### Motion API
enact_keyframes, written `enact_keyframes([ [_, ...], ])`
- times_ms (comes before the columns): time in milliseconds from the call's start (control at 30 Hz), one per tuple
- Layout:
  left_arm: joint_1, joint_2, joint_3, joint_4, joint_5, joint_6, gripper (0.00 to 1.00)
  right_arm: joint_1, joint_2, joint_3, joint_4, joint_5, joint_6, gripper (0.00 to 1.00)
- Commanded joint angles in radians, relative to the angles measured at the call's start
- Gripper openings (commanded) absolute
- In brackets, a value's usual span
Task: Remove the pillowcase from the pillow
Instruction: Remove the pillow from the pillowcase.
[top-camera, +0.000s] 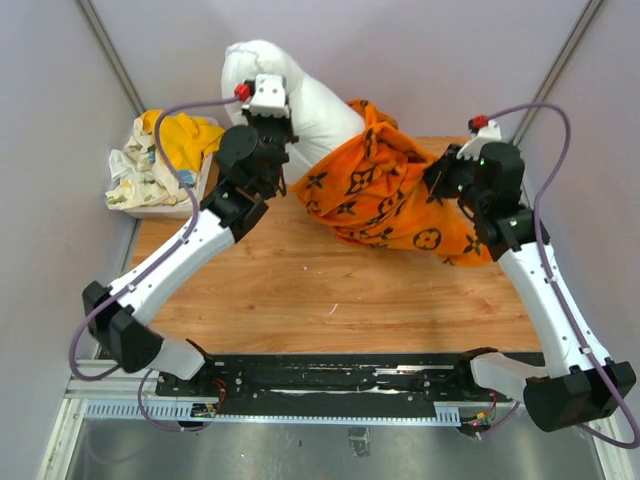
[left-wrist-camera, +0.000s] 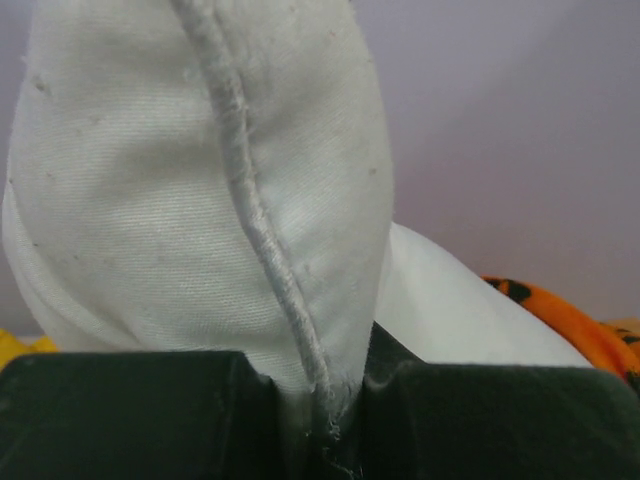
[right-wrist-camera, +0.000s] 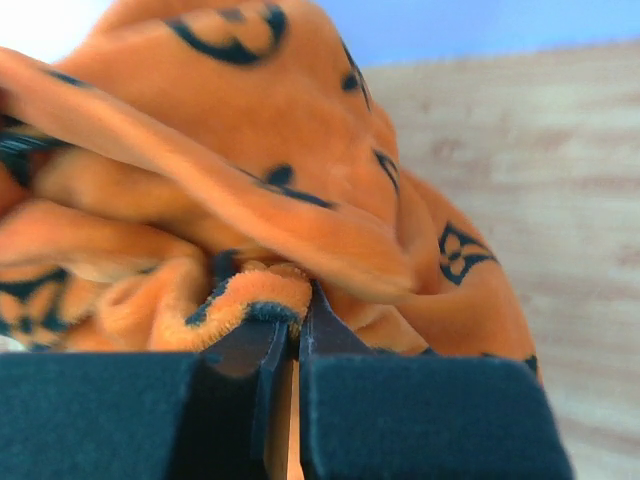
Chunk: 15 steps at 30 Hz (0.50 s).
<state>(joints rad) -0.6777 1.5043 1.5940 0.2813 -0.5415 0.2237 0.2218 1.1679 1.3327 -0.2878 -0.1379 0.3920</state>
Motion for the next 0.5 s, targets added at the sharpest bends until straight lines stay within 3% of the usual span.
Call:
enact_keyframes([
  [0, 0.039, -0.227, -0.255, 0.275, -0.033, -0.024, 0.0, 0.103, -0.073, -0.228, 0.08, -0.05, 0.035, 0.01],
  [67, 0.044, -0.272, -0.32, 0.272, -0.063, -0.042, 0.0, 0.186, -0.06, -0.307, 0.092, -0.037, 0.025, 0.06],
  [133, 0.044, -0.305, -0.35, 0.263, -0.078, -0.041, 0.0, 0.232, -0.032, -0.344, 0.086, -0.072, 0.02, 0.21],
  [233, 0.046, -0.33, -0.358, 0.243, -0.147, 0.008, 0.0, 0.244, -0.032, -0.361, 0.067, -0.131, 0.0, 0.65],
  [300, 0.048, -0.347, -0.38, 0.245, -0.21, 0.056, 0.0, 0.245, -0.062, -0.337, 0.004, -0.062, -0.026, 0.84],
  [400, 0.06, -0.408, -0.467, 0.275, -0.235, 0.078, 0.0, 0.243, -0.157, -0.335, 0.006, -0.01, -0.047, 1.0],
  [467, 0.066, -0.461, -0.536, 0.301, -0.218, 0.066, 0.0, 0.242, -0.228, -0.369, 0.095, -0.031, -0.049, 0.98],
])
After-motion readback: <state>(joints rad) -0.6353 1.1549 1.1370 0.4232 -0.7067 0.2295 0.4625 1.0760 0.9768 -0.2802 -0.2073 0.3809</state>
